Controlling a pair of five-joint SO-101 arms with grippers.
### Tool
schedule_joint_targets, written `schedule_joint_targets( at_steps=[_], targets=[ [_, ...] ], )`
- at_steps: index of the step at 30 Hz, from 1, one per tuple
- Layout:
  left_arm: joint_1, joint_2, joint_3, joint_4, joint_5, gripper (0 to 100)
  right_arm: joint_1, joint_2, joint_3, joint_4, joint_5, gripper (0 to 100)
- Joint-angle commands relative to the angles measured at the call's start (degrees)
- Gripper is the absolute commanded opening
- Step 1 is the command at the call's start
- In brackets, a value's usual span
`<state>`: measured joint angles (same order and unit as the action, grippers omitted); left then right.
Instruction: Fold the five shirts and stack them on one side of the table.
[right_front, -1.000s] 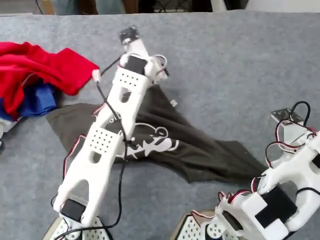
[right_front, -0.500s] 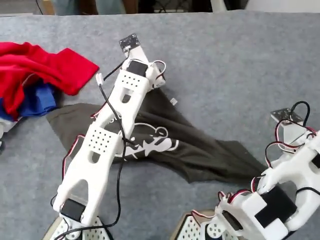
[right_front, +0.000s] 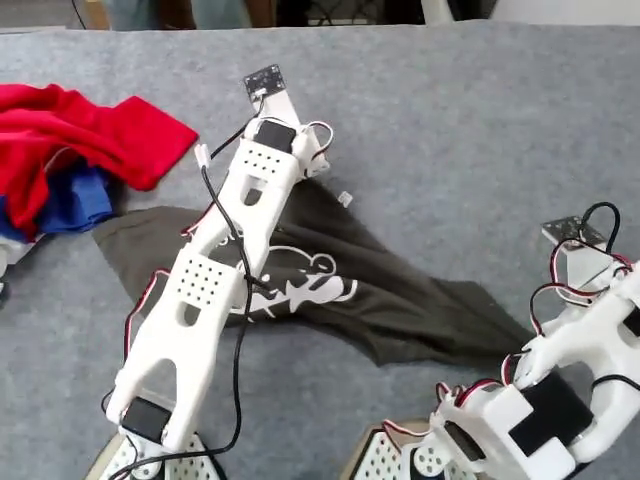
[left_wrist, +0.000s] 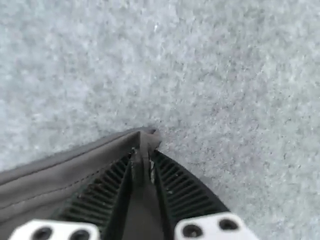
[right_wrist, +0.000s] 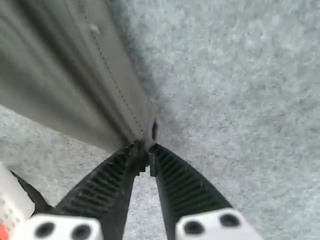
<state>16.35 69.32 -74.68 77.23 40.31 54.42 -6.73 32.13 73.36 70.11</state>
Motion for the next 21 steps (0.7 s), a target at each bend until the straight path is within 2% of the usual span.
schedule_joint_targets(
  at_steps=[1, 8, 15, 18, 21],
  targets=[
    [-3.21, -5.71, -7.69, 5.36, -0.97, 3, -1.93, -2.51, -4.44, -1.67, -2.99, 1.3],
    [-8.48, -12.4, -21.14, 14.15, -7.21, 3, -7.21, -2.51, -17.63, -1.58, -22.51, 1.3],
    [-13.32, -26.64, -20.79, 20.04, -11.43, 3, -11.96, -2.59, -34.68, -0.97, -38.33, 1.3],
    [-13.67, -34.2, -20.7, 21.1, -14.68, 3, -13.8, -2.59, -44.62, 2.9, -44.22, 1.3],
    [-13.41, -41.85, -20.26, 22.95, -17.93, 3, -16.97, -2.59, -54.37, 8.7, -46.24, 1.3]
  ],
)
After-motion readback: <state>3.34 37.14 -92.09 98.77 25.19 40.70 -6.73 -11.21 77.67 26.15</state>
